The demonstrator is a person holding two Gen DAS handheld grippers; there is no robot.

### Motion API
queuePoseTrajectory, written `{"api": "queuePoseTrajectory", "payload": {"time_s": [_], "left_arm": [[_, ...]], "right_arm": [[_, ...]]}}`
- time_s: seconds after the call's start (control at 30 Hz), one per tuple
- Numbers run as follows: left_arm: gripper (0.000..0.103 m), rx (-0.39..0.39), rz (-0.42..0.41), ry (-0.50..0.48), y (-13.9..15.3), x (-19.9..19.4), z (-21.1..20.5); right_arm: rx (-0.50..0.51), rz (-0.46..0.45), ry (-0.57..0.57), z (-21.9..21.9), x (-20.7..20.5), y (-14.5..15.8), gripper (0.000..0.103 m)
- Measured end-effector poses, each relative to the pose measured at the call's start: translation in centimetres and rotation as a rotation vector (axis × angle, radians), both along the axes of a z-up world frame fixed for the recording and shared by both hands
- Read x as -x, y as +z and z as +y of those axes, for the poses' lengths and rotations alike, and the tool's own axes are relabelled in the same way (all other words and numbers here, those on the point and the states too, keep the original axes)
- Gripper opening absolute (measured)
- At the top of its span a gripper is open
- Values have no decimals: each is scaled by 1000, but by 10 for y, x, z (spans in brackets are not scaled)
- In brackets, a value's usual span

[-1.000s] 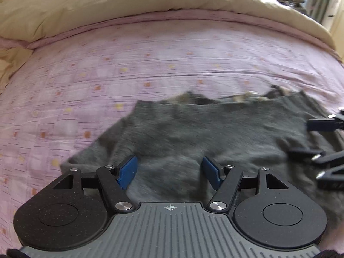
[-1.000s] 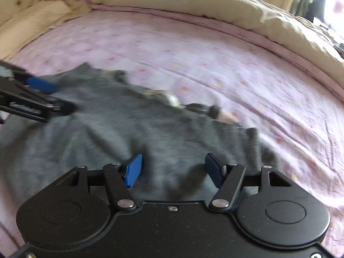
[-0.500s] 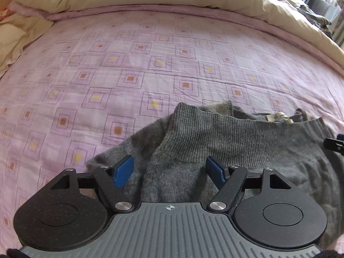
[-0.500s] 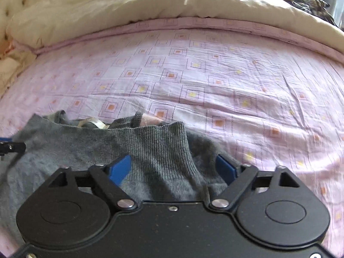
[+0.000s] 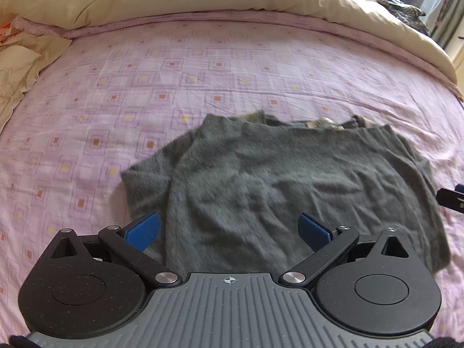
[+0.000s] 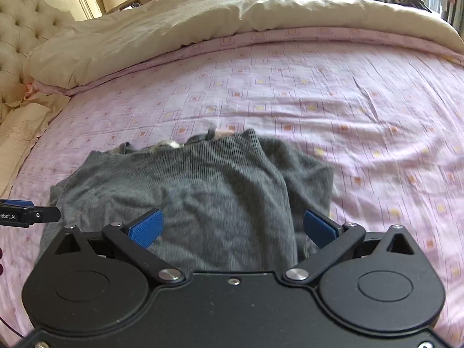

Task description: Fold small clothes

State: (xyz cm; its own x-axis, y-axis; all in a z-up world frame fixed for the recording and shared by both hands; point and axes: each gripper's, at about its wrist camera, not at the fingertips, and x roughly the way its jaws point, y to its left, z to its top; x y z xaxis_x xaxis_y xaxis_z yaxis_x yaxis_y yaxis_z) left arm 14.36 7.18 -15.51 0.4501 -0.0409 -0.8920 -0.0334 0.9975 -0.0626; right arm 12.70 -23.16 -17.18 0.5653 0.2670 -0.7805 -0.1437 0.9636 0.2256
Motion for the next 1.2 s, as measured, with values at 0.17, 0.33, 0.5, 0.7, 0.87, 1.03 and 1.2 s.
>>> {"api": "queuePoseTrajectory", "payload": {"time_s": [0.17,0.33,0.5,0.7,0.87,1.03,1.2], "left_arm": [[103,33,42,-11,-6,27,-20],[103,42,85,-29,-17,41,-42],[103,27,119,-44,-26,40,-60],[103,-3,191,-44,-49,32,-72],[103,7,247,-30,-69,36,-70],[103,10,243,-26,-76,40,-68],[103,-12,255,-2,-80,35,-72]], "right_arm": [[-15,55,-32,-18,31,-8,103],[-37,111,-50,-34,55,-20,103],[-62,195,-50,-46,68,-36,103],[-51,283,-34,-49,73,-59,103],[-22,299,4,-44,73,-69,103],[19,282,48,-37,74,-71,103],[72,251,65,-29,79,-73,103]]}}
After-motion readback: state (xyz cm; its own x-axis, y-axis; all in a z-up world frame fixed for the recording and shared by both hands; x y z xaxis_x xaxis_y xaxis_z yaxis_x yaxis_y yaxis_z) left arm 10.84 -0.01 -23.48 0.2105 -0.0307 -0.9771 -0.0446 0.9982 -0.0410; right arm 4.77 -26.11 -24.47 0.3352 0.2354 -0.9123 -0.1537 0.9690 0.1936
